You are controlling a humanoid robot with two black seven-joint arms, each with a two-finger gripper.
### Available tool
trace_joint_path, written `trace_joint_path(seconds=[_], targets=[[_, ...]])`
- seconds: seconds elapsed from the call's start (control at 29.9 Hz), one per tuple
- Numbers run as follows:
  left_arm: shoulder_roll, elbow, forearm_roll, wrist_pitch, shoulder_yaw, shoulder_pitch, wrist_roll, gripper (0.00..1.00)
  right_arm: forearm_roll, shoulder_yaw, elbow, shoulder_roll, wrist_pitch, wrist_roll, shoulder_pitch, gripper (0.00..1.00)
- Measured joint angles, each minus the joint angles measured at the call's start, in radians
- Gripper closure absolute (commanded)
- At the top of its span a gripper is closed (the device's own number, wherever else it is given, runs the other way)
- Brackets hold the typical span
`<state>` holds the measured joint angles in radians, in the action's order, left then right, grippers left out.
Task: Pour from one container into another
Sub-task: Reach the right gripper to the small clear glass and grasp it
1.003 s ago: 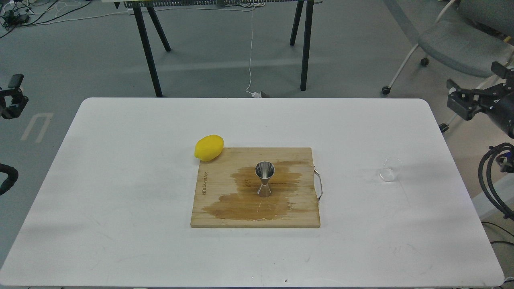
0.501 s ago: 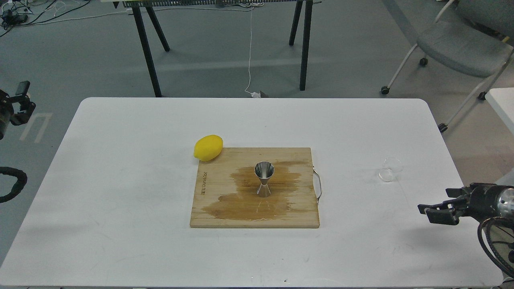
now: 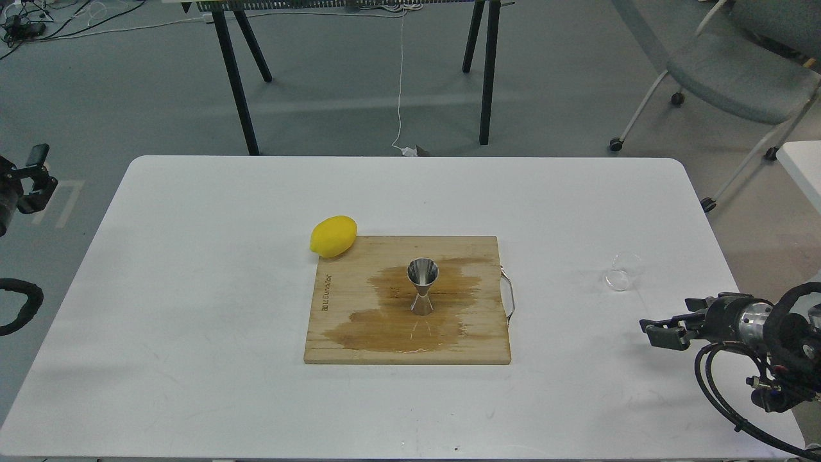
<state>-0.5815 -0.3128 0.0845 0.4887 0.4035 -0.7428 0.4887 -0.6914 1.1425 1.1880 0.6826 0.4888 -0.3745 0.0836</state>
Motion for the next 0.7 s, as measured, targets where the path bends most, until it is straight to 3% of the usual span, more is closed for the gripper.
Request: trace_joint_path(seconds=[0.7], targets=[[0.0, 0.0, -0.002, 0.0, 0.0, 0.014, 0.0, 0.0, 0.14, -0.02, -0.18, -0.146, 0.0, -0.003, 0.201, 0.01]])
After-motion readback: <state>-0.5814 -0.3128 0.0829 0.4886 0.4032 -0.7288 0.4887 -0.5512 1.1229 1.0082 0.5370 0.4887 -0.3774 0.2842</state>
